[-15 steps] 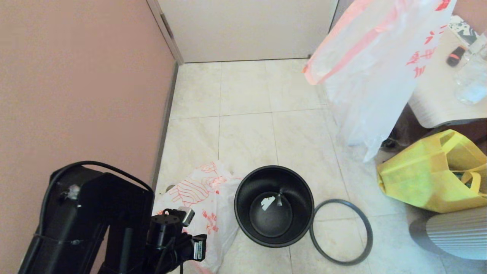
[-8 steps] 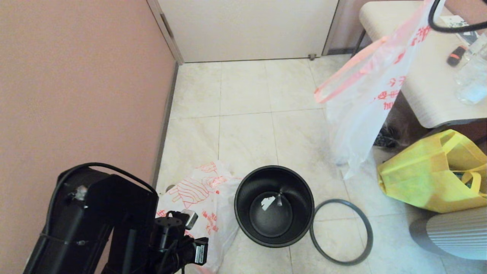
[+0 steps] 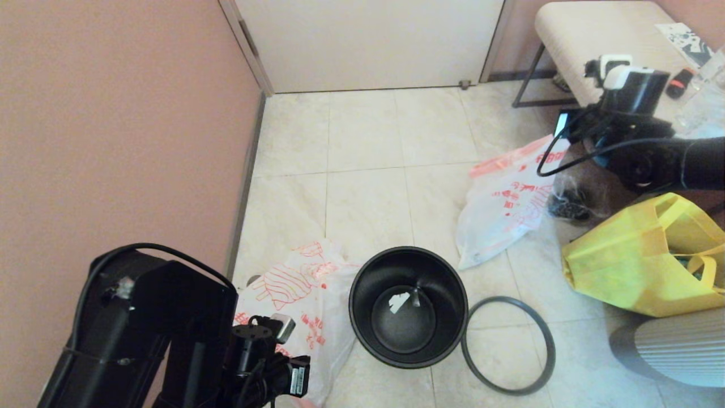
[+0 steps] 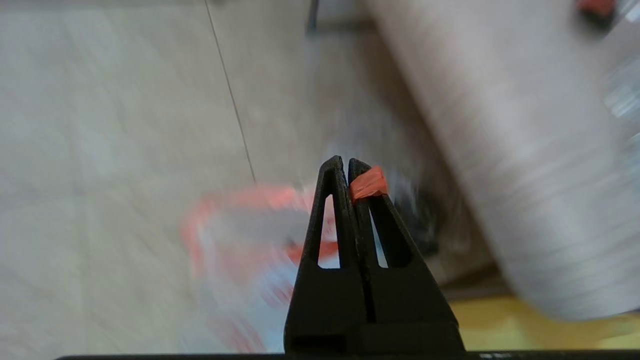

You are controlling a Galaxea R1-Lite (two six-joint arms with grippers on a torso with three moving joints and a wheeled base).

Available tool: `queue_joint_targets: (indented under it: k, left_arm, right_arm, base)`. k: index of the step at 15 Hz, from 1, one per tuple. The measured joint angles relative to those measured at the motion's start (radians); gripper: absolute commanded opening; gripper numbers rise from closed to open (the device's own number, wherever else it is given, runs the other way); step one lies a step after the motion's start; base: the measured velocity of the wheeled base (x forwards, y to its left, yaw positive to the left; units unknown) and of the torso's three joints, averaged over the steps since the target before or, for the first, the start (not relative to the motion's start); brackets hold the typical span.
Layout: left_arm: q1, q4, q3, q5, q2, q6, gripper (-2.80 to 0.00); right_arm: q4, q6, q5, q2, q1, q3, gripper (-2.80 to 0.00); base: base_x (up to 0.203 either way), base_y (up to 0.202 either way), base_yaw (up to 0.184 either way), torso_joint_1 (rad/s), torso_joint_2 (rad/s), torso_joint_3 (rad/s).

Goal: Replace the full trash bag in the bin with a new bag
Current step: Place the trash bag on the floor, then pick up a new trash bag

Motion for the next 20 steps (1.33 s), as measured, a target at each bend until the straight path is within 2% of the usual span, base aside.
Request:
queue_joint_targets:
  k: [4, 5, 7, 9, 12, 14, 15, 17, 20]
  left_arm:
    - [0.000, 0.000, 0.000, 0.001, 0.000, -0.001, -2.80]
    - [0.000, 0.000, 0.001, 0.001, 0.000, -0.001, -2.80]
    - [0.000, 0.000, 0.002, 0.001, 0.000, 0.001, -2.80]
    - [0.000, 0.000, 0.005, 0.001, 0.000, 0.004, -2.80]
    - [0.000, 0.000, 0.008, 0.001, 0.000, 0.006, -2.80]
    - [0.000, 0.000, 0.012, 0.001, 0.000, 0.007, -2.80]
    - [0.000, 0.000, 0.016, 0.001, 0.001, 0.013, -2.80]
    - [0.004, 0.000, 0.023, 0.002, 0.011, 0.054, -2.80]
    - [0.017, 0.000, 0.023, 0.002, 0.017, 0.057, -2.80]
  right_arm:
    - [-0.006, -0.004, 0.002, 0.122, -0.035, 0.013, -2.80]
    - [-0.002, -0.005, 0.002, 0.120, -0.032, 0.029, 0.00]
    - [0.036, -0.006, 0.001, 0.088, -0.020, 0.054, 0.00]
    - [0.143, 0.000, -0.001, 0.028, 0.004, 0.074, 0.00]
    - [0.484, 0.071, -0.018, -0.093, 0.060, 0.092, 0.00]
    - [0.762, 0.208, -0.032, -0.177, 0.110, 0.087, 0.00]
    - [0.887, 0.284, -0.034, -0.217, 0.131, 0.091, -2.80]
    - [1.087, 0.390, -0.027, -0.298, 0.156, 0.173, -2.80]
    - [1.152, 0.416, 0.010, -0.451, 0.172, 0.365, -2.80]
  base:
    - [0.000, 0.000, 0.000, 0.000, 0.00, 0.000]
    - [0.000, 0.000, 0.000, 0.000, 0.00, 0.000]
    - [0.000, 0.000, 0.000, 0.000, 0.00, 0.000]
    - [0.000, 0.000, 0.000, 0.000, 0.00, 0.000]
    - [0.000, 0.000, 0.000, 0.000, 0.00, 0.000]
    - [0.000, 0.000, 0.000, 0.000, 0.00, 0.000]
    - [0.000, 0.000, 0.000, 0.000, 0.00, 0.000]
    - [0.000, 0.000, 0.000, 0.000, 0.00, 0.000]
    - [0.000, 0.000, 0.000, 0.000, 0.00, 0.000]
